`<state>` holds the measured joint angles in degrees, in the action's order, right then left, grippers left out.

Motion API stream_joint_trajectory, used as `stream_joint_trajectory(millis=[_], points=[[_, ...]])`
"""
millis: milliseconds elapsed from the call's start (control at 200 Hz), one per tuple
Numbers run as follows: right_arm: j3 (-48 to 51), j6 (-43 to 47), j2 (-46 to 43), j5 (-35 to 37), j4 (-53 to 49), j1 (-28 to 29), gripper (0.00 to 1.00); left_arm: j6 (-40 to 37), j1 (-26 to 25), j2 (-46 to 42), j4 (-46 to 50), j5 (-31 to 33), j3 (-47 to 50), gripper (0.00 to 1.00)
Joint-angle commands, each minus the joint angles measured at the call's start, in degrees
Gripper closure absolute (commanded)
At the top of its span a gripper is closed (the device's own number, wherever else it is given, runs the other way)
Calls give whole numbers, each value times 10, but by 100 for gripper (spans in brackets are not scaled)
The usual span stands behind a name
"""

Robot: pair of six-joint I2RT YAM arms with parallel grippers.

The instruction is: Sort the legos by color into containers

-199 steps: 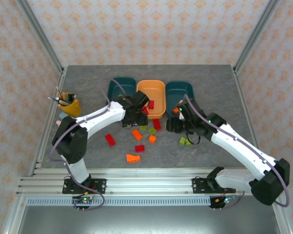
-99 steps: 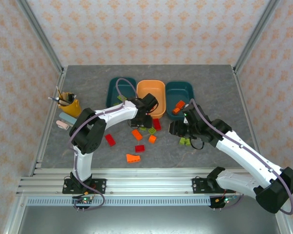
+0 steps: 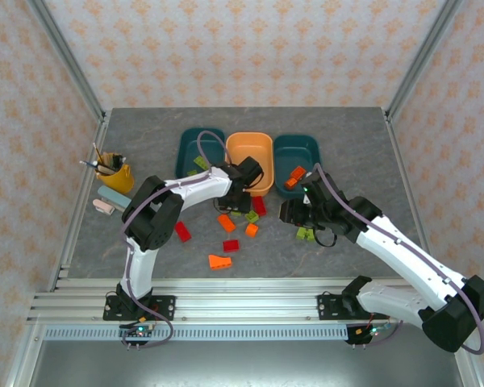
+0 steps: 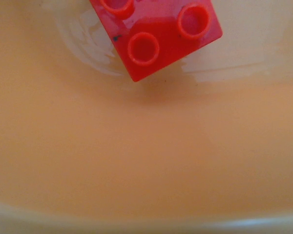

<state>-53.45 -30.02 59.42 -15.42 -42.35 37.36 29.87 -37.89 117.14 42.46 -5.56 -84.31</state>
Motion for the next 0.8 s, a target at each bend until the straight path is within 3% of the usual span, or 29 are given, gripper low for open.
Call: stream_joint_trajectory(millis=[0, 415, 600, 796], points=[[-15, -2, 5, 15, 0, 4, 51, -7, -3, 6, -1, 19, -10, 58], [-54, 17, 20, 14, -2, 5, 51, 43, 5, -156, 95, 89, -5, 64], [-87, 27, 60, -21, 63, 24, 47, 46, 84, -175, 128, 68, -40, 66], [-158, 3, 139, -30, 114, 33, 41, 15, 152, -86, 153, 47, -133, 66]])
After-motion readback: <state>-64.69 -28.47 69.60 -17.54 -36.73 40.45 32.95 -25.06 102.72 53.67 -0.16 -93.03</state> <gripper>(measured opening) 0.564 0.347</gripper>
